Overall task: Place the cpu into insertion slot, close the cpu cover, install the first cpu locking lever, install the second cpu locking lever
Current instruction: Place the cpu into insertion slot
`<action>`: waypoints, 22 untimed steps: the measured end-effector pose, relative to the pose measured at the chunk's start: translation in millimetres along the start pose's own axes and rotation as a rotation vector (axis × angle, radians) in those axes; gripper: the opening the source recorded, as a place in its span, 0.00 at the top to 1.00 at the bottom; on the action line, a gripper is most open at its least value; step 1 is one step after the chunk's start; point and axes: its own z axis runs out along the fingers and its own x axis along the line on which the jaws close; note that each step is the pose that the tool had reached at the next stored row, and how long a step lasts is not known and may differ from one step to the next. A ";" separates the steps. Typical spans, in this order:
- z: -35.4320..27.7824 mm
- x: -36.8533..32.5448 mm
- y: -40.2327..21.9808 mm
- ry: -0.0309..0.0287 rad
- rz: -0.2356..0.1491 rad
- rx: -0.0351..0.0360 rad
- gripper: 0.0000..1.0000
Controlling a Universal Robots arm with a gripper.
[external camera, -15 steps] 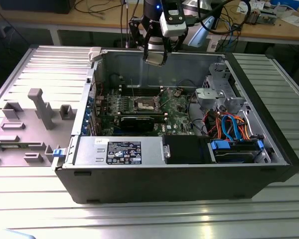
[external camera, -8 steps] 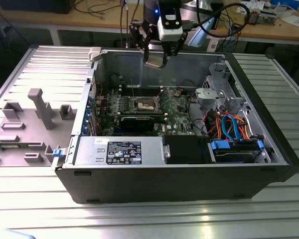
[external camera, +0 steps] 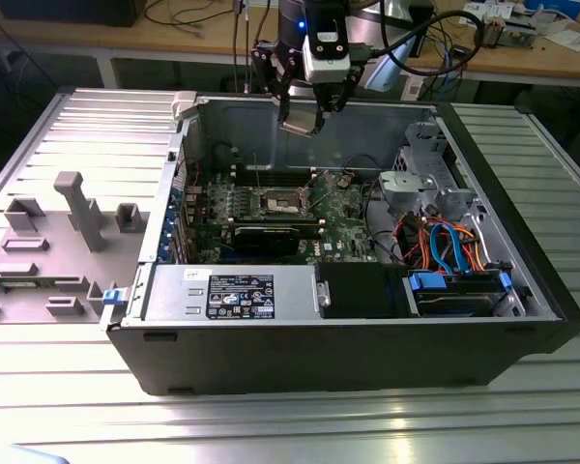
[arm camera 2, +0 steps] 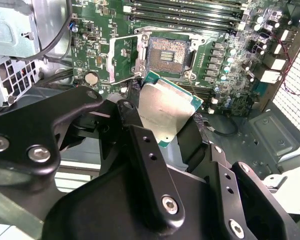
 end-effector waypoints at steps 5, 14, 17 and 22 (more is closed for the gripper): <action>0.0 0.0 -0.1 0.0000 0.000 0.0001 0.45; 1.9 -0.1 -0.3 -0.0061 0.071 -0.0011 0.45; 2.9 -0.1 -0.4 -0.0063 0.073 -0.0009 0.45; 3.0 -0.1 -0.4 -0.0063 0.073 -0.0010 0.45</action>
